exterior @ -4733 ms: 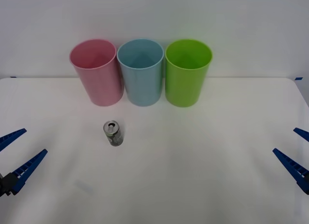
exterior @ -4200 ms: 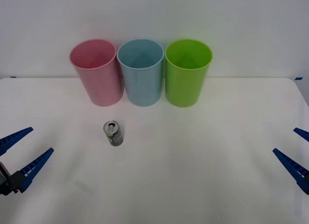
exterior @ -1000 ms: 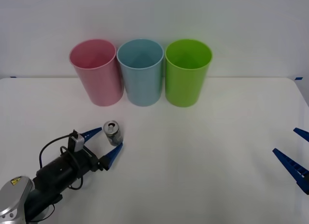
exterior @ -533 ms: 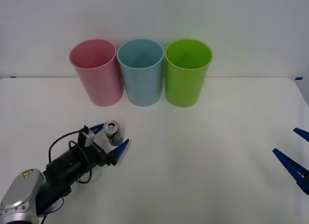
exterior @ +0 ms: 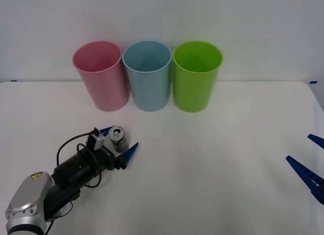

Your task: Grasp the object on the table and drop it into the matching bin: aluminum can to the light blue bin, PET bottle to the pink bin.

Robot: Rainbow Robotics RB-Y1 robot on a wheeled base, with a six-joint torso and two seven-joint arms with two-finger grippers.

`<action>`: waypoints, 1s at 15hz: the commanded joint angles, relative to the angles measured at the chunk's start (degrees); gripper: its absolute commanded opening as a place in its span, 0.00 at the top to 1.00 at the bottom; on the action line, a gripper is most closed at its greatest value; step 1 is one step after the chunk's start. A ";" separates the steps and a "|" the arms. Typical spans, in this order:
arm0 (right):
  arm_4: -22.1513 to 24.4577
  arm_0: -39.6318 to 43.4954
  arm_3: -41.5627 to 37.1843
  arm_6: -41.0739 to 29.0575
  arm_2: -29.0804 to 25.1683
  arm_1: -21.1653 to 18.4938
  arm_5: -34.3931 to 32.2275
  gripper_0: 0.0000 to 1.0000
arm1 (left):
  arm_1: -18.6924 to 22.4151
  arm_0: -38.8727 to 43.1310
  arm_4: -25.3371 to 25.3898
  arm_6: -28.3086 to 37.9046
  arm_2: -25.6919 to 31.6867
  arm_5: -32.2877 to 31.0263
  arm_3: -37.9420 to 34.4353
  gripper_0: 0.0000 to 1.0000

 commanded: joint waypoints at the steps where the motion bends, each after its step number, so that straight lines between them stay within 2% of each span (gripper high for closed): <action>1: 0.00 0.00 0.00 0.00 0.00 0.00 0.00 0.00 | 0.00 -0.10 0.03 0.03 -0.07 -0.01 -0.02 0.02; 5: 0.00 0.00 0.00 0.00 0.00 0.00 0.00 0.00 | 0.00 -0.19 0.03 0.03 -0.07 -0.01 -0.02 0.05; 6: 0.00 0.00 0.00 0.00 0.00 0.00 0.00 0.00 | 0.00 -0.19 0.03 -0.06 -0.07 0.08 -0.02 0.14; 7: 0.00 0.00 0.00 0.00 0.00 0.00 0.00 0.00 | 0.00 -0.19 0.03 0.03 0.02 0.08 -0.02 0.51; 8: 0.00 0.00 0.00 0.00 0.00 0.00 0.00 0.00 | 0.00 -0.19 0.03 -0.23 0.02 -0.01 -0.02 0.84; 9: 0.00 0.00 0.00 0.00 0.00 0.00 0.00 0.00 | 0.00 -0.28 0.03 -0.50 0.02 0.08 -0.02 1.00; 15: 0.00 0.00 0.00 0.00 0.00 0.00 0.00 0.00 | 0.09 -0.01 0.47 -1.11 0.64 -0.80 -0.02 1.00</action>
